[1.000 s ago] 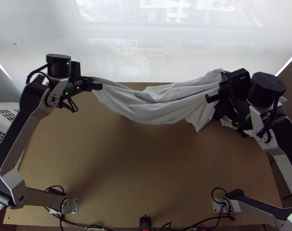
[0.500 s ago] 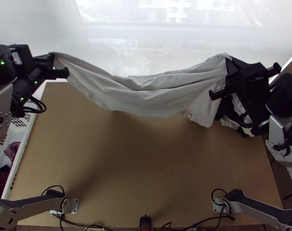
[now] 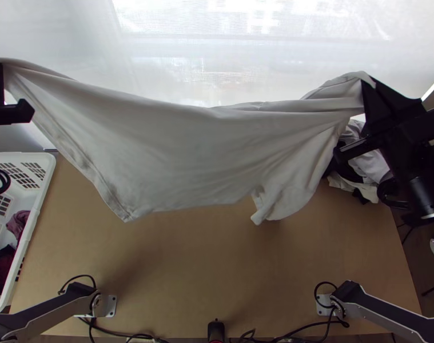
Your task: Fold the t-shirt
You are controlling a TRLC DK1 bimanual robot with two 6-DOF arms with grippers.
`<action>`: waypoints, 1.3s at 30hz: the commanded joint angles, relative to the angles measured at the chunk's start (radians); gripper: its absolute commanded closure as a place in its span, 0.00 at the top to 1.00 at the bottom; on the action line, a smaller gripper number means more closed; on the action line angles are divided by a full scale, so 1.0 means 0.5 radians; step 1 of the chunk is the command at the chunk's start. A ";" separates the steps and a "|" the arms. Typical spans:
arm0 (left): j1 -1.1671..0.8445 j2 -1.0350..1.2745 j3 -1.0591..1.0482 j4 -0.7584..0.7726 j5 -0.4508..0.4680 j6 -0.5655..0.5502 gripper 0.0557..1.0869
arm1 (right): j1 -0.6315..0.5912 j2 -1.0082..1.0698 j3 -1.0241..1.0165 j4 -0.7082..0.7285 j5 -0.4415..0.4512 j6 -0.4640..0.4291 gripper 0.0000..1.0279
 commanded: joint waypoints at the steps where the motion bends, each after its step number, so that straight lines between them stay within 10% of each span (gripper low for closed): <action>1: -0.001 -0.048 0.084 -0.121 -0.026 0.014 0.04 | 0.036 -0.051 0.070 -0.070 0.033 -0.013 0.03; 17: 0.101 0.252 -1.134 0.802 -0.010 0.057 0.04 | -0.243 0.272 -0.872 0.663 -0.108 0.227 0.03; 39: 0.193 1.642 -0.781 1.474 -0.029 0.087 0.15 | -0.605 1.376 -0.921 1.304 -0.161 0.349 0.06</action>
